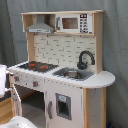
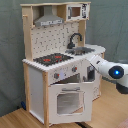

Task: Play with the kitchen

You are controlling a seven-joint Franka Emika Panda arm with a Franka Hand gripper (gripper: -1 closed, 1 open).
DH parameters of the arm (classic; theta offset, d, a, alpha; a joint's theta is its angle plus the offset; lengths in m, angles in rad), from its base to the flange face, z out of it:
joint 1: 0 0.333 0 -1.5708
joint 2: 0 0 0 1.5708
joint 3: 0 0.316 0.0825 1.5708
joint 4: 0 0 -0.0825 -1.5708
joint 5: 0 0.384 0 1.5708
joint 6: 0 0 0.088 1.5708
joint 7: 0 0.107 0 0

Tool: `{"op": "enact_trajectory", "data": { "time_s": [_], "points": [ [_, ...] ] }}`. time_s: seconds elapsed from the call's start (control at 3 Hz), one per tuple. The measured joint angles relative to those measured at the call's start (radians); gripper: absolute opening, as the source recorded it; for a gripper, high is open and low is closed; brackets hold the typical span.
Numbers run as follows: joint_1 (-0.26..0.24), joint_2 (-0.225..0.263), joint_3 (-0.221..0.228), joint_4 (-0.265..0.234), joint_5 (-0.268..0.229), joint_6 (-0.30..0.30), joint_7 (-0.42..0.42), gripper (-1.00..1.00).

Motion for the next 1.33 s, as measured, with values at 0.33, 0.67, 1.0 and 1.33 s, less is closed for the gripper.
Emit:
{"op": "enact_trajectory", "data": {
  "time_s": [0.33,0.67,1.0,1.33],
  "points": [
    [-0.002,0.019,-0.016,-0.010,0.073,0.000,-0.077,1.00],
    [-0.006,0.044,-0.026,-0.016,0.145,0.000,-0.147,1.00],
    [-0.011,0.073,-0.036,-0.022,0.213,0.000,-0.217,1.00],
    [-0.019,0.105,-0.051,-0.028,0.273,0.000,-0.289,1.00]
  ]
}}
